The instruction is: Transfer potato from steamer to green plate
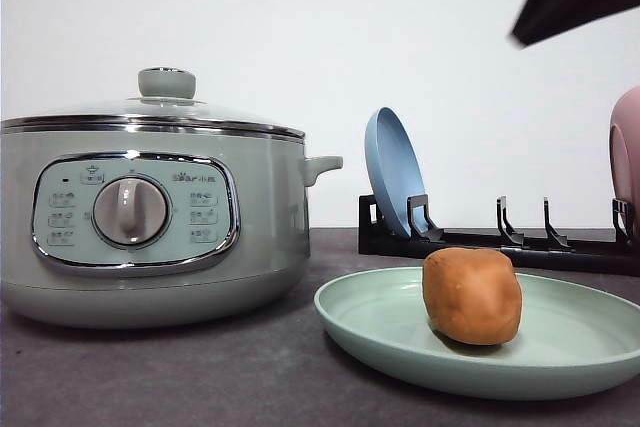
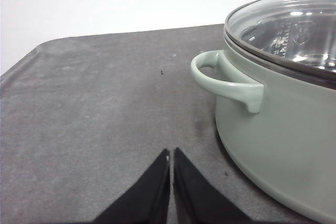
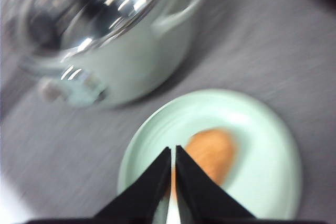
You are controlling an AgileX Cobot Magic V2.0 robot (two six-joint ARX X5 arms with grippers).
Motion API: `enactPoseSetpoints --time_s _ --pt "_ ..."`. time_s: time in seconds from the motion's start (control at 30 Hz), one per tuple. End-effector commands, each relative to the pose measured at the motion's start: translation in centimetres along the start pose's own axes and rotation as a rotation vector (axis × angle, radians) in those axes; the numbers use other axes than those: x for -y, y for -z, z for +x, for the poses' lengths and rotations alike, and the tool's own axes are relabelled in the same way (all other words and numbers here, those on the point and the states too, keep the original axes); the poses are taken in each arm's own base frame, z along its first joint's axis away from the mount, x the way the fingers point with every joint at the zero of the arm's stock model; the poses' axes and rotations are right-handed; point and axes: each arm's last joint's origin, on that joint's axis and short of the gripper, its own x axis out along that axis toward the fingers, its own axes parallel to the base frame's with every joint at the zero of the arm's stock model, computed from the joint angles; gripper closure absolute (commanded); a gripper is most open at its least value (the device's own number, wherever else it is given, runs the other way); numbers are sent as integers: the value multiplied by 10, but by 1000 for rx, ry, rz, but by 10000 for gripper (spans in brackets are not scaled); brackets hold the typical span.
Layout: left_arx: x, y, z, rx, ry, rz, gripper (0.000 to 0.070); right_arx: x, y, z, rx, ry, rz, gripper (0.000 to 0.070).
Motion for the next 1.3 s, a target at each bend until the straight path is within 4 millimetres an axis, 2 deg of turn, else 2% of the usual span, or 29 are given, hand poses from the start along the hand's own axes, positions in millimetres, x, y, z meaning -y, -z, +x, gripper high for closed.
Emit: enactPoseSetpoints --time_s 0.0,0.1,0.23,0.5,0.7,0.87,1.03,1.27 --pt "0 7 2 -26 -2 -5 697 6 -1 -9 77 34 -33 700" --pt "0 7 2 -26 -2 -5 696 21 7 -26 216 125 -37 700" --pt "0 7 2 -26 -2 -5 697 38 28 -39 389 246 -52 700" --pt "0 7 2 -27 -2 -5 697 56 77 -42 623 428 -85 700" --pt "0 7 2 -26 -2 -5 697 66 110 -31 654 536 -71 700" --pt "0 7 2 -27 -2 -5 697 73 129 -19 644 539 -65 700" --pt "0 7 2 -26 -2 -5 696 79 144 -9 623 539 -54 700" --pt "0 7 2 -27 -2 -5 697 80 150 -5 560 543 -29 700"
